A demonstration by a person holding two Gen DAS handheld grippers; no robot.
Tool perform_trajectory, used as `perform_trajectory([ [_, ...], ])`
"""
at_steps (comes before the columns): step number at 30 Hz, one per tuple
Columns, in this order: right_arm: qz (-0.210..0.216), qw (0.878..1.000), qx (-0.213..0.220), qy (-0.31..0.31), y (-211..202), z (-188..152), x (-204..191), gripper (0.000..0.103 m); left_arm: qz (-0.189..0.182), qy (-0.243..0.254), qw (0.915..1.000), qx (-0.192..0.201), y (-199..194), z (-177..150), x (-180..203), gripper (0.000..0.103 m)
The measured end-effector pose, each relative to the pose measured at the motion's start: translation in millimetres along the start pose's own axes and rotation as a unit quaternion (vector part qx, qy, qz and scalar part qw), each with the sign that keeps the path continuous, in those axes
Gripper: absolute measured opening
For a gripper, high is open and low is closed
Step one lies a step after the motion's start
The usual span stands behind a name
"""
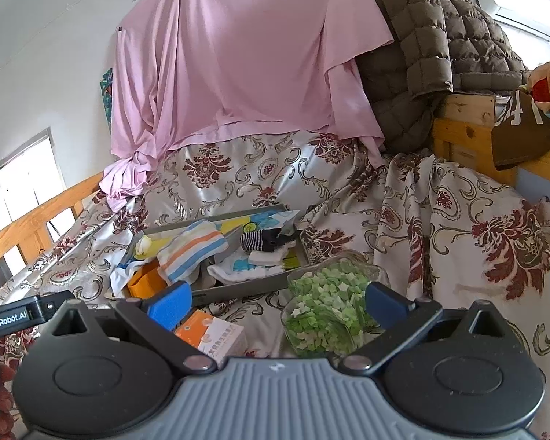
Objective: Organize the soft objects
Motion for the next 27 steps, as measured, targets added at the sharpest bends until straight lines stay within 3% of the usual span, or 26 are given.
perform_trajectory([
  [27,-0.005,0.998,-0.042,-0.053,9.3,-21.7,-28.6,0.103,0.008,0.008,0.9999,-0.005,-1.7,-26.4,-22.4,0.102],
])
Point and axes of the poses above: each gripper's, at about its wrist camera, not at the fingertips, and y roughly the way its jaws point, x to its right, z to its top, the point moved 10 cm from there along y, roughly the way its jaws point, and after that the axes turned 15 degrees about z, right-handed, at the moved point
